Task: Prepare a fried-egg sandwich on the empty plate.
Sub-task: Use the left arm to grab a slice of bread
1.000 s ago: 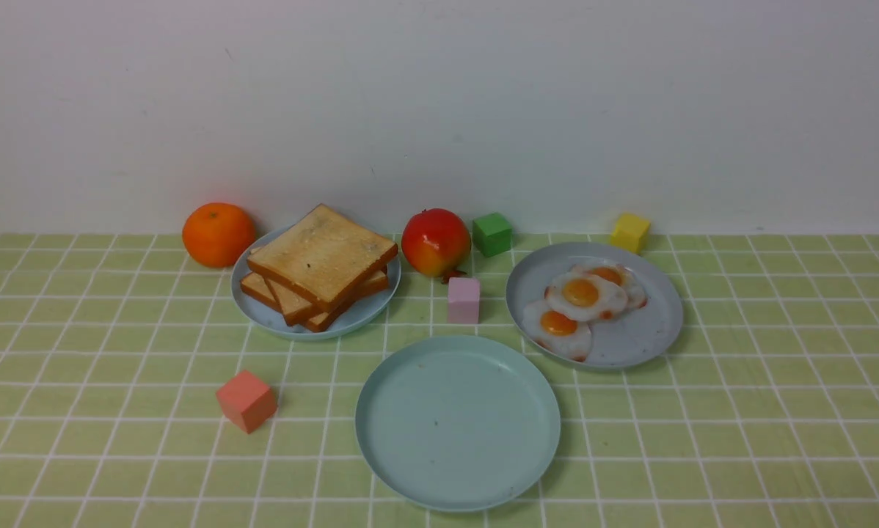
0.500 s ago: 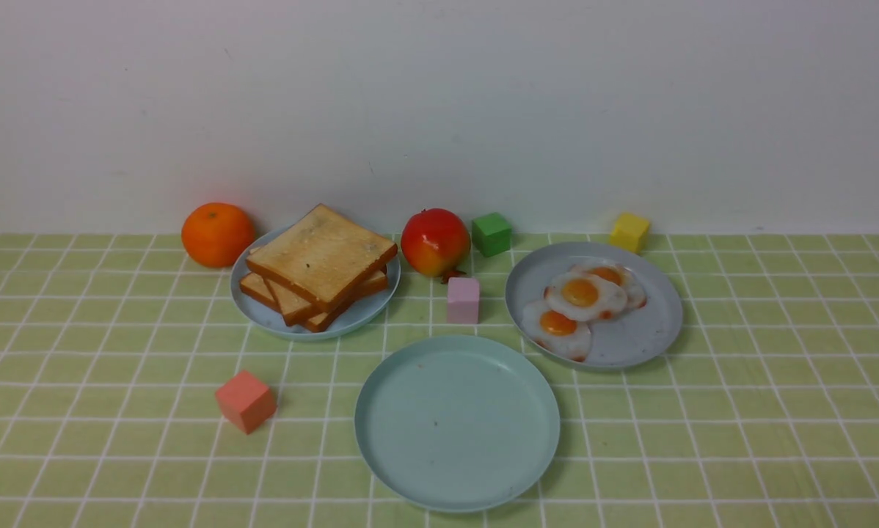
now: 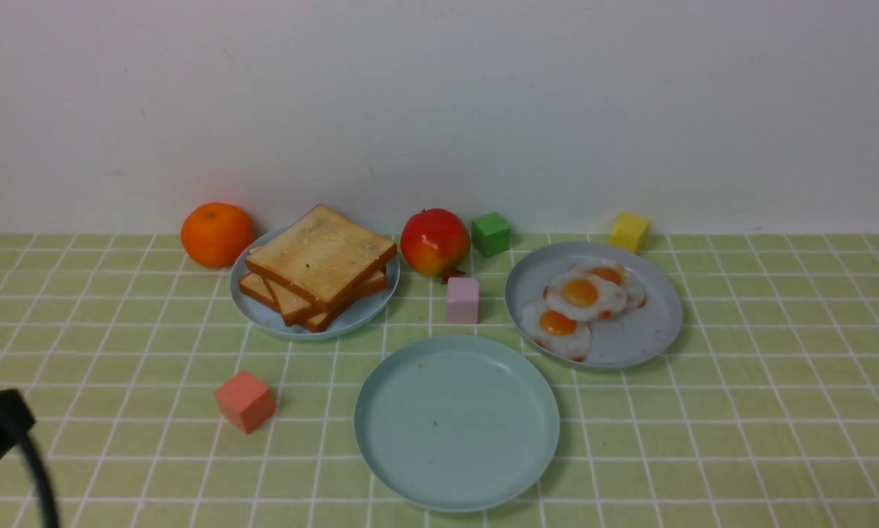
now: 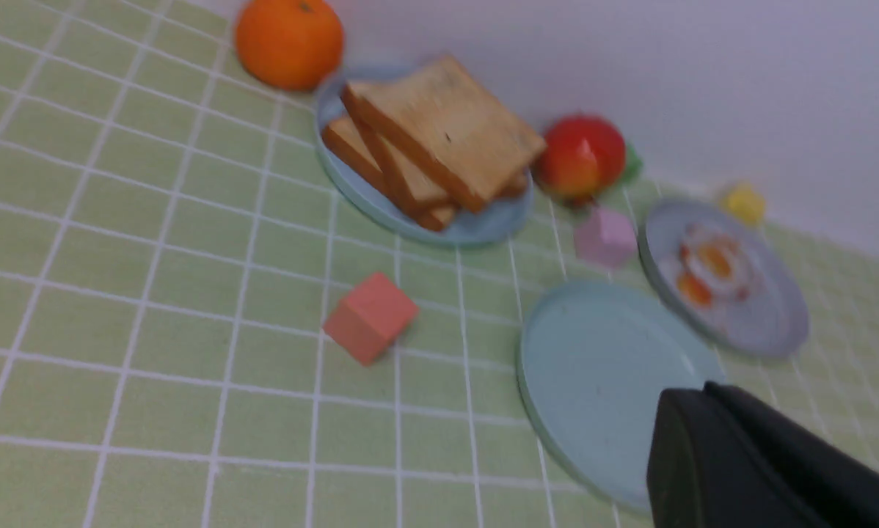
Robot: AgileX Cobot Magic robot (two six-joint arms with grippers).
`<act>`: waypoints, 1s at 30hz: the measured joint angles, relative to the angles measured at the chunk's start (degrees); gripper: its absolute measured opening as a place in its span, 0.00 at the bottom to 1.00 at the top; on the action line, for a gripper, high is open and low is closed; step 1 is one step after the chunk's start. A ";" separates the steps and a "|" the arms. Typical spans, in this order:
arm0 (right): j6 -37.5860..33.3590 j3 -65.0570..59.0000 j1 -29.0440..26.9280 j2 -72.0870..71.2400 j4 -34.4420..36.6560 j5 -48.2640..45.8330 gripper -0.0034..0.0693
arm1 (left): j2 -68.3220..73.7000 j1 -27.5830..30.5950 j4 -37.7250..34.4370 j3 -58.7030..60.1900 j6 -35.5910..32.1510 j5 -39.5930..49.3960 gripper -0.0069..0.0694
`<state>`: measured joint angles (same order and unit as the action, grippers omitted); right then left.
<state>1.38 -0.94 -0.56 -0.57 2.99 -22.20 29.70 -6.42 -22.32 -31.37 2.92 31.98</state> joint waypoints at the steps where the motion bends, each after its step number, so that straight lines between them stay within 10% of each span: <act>1: 0.00 0.00 0.00 0.00 -0.26 0.09 0.38 | 2.58 -1.87 0.11 -1.81 -1.31 1.60 0.07; 16: 14.24 0.09 0.00 0.00 27.43 13.02 0.35 | 35.95 -20.46 5.96 -21.73 -4.96 11.09 0.07; 30: -14.79 43.14 3.50 23.22 25.95 -33.53 0.04 | 66.93 -20.49 19.21 -48.68 -3.37 13.14 0.07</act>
<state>-13.41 42.20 2.94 22.65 28.94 -55.73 96.62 -26.92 -3.11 -80.06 -0.45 45.12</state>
